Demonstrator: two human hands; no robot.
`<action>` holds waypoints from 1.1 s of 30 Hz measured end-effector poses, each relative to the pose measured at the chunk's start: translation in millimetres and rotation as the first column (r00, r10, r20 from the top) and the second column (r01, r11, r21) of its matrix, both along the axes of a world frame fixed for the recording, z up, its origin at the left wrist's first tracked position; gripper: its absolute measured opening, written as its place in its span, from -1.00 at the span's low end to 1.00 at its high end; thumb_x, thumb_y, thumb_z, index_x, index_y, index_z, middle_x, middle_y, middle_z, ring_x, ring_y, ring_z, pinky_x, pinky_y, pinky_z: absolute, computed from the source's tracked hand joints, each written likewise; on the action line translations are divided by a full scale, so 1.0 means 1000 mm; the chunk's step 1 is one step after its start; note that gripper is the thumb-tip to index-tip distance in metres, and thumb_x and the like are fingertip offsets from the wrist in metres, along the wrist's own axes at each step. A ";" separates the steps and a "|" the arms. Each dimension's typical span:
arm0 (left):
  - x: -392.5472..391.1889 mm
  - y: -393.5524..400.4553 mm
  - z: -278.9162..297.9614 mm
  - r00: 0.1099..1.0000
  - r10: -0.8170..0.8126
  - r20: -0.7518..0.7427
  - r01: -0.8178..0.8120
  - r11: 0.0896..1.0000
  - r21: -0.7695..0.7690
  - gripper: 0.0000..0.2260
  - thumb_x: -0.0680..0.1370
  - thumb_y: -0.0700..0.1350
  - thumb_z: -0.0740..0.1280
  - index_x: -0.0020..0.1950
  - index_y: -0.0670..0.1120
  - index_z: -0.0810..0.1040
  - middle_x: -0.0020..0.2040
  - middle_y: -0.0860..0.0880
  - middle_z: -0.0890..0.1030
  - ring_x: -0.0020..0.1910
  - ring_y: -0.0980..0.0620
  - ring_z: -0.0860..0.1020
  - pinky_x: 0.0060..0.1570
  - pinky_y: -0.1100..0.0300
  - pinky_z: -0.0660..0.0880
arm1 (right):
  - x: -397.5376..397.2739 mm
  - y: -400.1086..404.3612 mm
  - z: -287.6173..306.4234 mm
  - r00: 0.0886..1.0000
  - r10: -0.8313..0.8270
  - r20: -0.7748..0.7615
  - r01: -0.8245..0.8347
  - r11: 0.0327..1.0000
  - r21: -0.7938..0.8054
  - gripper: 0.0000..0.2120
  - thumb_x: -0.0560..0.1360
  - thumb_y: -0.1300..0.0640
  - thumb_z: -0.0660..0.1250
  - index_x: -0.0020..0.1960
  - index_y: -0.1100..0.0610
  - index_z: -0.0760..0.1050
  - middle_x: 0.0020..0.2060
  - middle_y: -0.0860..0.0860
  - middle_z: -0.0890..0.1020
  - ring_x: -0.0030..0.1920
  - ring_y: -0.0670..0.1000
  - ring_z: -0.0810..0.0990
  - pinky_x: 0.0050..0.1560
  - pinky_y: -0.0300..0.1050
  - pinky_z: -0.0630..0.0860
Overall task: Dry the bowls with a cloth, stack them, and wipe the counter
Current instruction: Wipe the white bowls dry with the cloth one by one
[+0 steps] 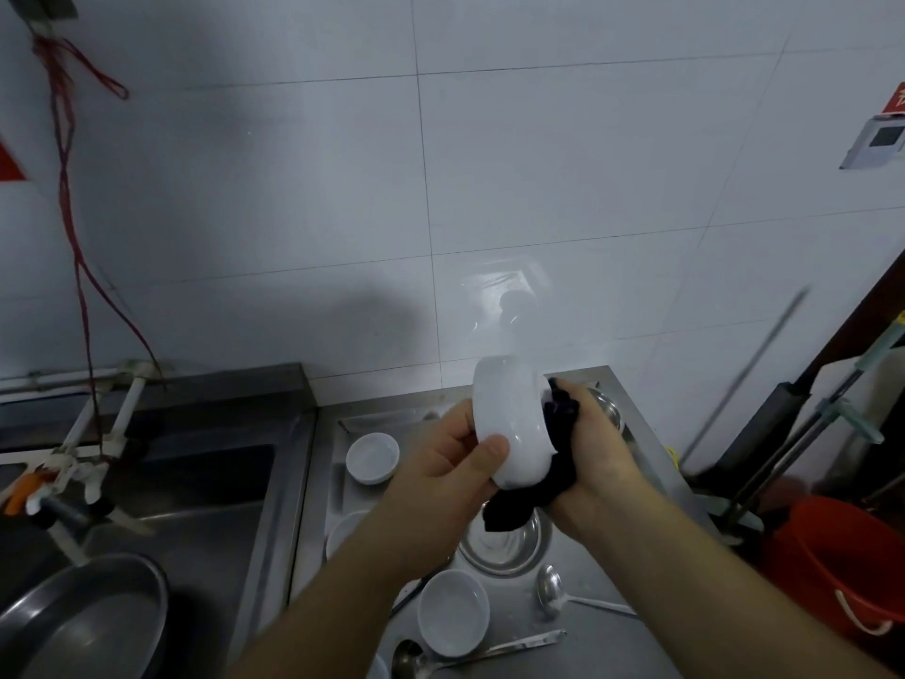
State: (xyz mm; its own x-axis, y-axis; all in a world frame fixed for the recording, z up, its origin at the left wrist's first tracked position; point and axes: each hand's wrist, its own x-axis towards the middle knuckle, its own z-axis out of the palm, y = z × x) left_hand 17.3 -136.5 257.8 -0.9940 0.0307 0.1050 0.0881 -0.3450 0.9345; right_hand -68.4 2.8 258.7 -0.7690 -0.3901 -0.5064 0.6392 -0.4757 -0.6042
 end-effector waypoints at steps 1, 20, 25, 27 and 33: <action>-0.001 -0.001 -0.001 1.000 -0.019 0.007 0.020 0.999 -0.041 -0.68 0.61 -0.04 0.40 0.37 0.15 0.63 0.35 -0.09 0.66 0.37 -0.13 0.60 0.28 0.06 0.59 | -0.001 0.002 0.000 1.000 -0.008 -0.010 0.008 1.000 0.011 -0.67 0.55 -0.14 0.39 0.16 0.06 0.65 0.03 0.13 0.66 -0.04 0.19 0.68 -0.04 0.08 0.64; -0.016 -0.010 -0.008 0.994 -0.073 0.076 0.070 0.997 0.042 -0.67 0.55 -0.18 0.45 0.32 0.00 0.67 0.24 -0.22 0.70 0.22 -0.20 0.69 0.15 0.04 0.65 | -0.008 0.014 0.005 0.994 -0.103 -0.026 0.105 0.992 0.071 -0.74 0.57 -0.07 0.40 0.12 0.09 0.63 -0.04 0.11 0.65 -0.05 0.18 0.64 -0.06 0.05 0.61; -0.019 -0.012 -0.007 0.991 -0.061 0.120 0.053 0.996 0.068 -0.70 0.58 -0.08 0.46 0.31 -0.05 0.66 0.25 -0.24 0.69 0.24 -0.27 0.68 0.12 -0.04 0.67 | -0.007 0.009 -0.002 0.984 -0.161 -0.076 0.169 0.979 0.111 -0.73 0.59 -0.07 0.39 0.14 0.10 0.67 -0.06 0.13 0.69 -0.13 0.18 0.68 -0.15 0.06 0.64; -0.017 -0.003 -0.013 0.999 -0.011 0.039 0.016 0.991 -0.131 -0.73 0.56 -0.02 0.44 0.26 0.07 0.67 0.20 -0.13 0.73 0.22 -0.15 0.69 0.17 -0.01 0.66 | -0.004 0.006 -0.004 0.982 -0.184 -0.048 0.189 0.973 0.133 -0.72 0.62 -0.03 0.35 0.15 0.15 0.65 -0.12 0.15 0.67 -0.21 0.17 0.66 -0.31 0.00 0.63; -0.017 0.015 -0.029 0.991 0.104 -0.089 -0.136 0.817 -0.561 -0.84 0.62 0.02 0.32 0.20 0.16 0.58 0.02 0.06 0.75 0.04 -0.01 0.72 0.11 -0.20 0.65 | 0.004 0.000 -0.007 0.953 -0.279 -0.121 0.300 0.927 0.223 -0.78 0.65 0.11 0.36 0.19 0.23 0.63 -0.22 0.13 0.74 -0.30 0.09 0.73 -0.34 -0.05 0.65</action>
